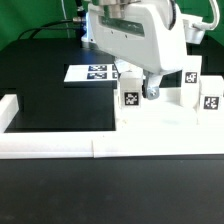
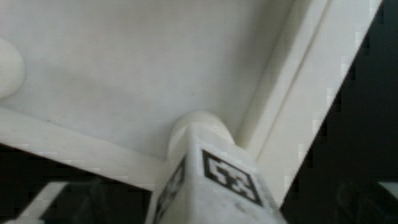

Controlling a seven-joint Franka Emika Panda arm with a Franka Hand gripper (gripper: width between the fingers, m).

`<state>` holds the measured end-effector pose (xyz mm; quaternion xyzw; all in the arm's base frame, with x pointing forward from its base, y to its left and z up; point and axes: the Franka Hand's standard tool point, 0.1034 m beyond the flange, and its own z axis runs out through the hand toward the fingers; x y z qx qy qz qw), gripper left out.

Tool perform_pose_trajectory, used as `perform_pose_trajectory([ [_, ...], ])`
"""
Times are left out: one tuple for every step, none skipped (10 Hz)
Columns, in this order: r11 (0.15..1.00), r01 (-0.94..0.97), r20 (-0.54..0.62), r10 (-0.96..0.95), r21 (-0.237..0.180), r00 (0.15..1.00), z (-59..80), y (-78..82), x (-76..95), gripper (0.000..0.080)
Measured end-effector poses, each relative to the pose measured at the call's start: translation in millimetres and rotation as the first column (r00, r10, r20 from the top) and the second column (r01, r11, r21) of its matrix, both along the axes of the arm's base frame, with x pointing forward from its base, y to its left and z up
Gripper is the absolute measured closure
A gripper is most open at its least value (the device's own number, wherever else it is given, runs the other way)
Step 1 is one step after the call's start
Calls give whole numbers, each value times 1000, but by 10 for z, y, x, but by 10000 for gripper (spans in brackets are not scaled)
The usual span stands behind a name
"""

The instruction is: Assemble square table

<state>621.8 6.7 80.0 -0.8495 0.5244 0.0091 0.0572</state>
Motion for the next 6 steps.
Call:
perform_pose_trajectory([
  [991,-135,13,135,-11,991,1,-11,0,151],
  [937,-345,14,346,-59,938,3,-31,4,151],
  [858,-504,26,509,-95,861,2,4,37,151],
  [792,-602,28,607,-102,794,-17,36,34,151],
  [767,-633,27,638,-106,769,-16,22,35,151],
  [775,-623,27,629,-105,777,-17,24,34,199],
])
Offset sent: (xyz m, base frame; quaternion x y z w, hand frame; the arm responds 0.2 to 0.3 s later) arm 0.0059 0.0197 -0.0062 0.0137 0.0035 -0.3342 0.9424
